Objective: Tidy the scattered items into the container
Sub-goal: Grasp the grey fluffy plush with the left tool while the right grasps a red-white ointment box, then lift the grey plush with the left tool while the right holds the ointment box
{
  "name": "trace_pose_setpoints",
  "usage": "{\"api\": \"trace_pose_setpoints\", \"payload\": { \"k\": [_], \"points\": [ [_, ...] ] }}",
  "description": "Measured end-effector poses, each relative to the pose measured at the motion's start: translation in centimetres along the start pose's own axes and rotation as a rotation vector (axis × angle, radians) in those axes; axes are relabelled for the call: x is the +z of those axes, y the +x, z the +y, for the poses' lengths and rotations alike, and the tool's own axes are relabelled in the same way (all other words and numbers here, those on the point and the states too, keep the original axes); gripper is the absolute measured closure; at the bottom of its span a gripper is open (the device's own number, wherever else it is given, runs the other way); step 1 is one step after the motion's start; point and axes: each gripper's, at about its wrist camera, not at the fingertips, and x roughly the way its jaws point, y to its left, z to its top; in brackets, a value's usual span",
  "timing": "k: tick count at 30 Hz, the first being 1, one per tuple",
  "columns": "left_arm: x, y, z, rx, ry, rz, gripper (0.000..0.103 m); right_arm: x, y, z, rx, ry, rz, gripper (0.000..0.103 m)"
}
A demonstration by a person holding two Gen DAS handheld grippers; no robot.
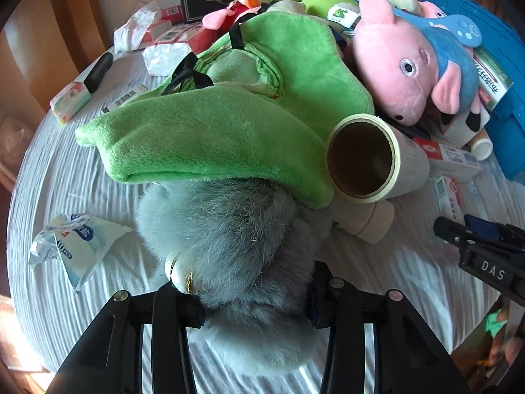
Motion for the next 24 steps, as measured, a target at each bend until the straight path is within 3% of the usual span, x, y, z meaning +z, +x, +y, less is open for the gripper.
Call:
{"api": "trace_pose_setpoints", "payload": {
  "k": [5, 7, 8, 17, 20, 24],
  "points": [
    [-0.3, -0.9, 0.0, -0.017, 0.013, -0.036, 0.072, 0.0, 0.1, 0.4, -0.039, -0.041, -0.008, 0.050],
    [-0.4, -1.8, 0.0, -0.013, 0.021, -0.066, 0.074, 0.1, 0.0, 0.8, -0.043, -0.059, -0.021, 0.072],
    [-0.3, -2.3, -0.1, -0.014, 0.022, -0.079, 0.074, 0.2, -0.1, 0.8, -0.051, -0.063, -0.025, 0.074],
    [1.8, -8.6, -1.1, -0.058, 0.045, -0.239, 0.081, 0.3, -2.6, 0.3, 0.028, -0.040, -0.054, 0.075],
    [2.7, -10.2, -1.7, -0.067, 0.067, -0.279, 0.095, 0.3, -4.3, 0.5, 0.032, -0.039, -0.080, 0.075],
    [3.3, -10.4, -2.7, -0.069, 0.079, -0.263, 0.097, -0.9, -5.2, 0.9, 0.036, -0.042, -0.084, 0.076]
  ]
}}
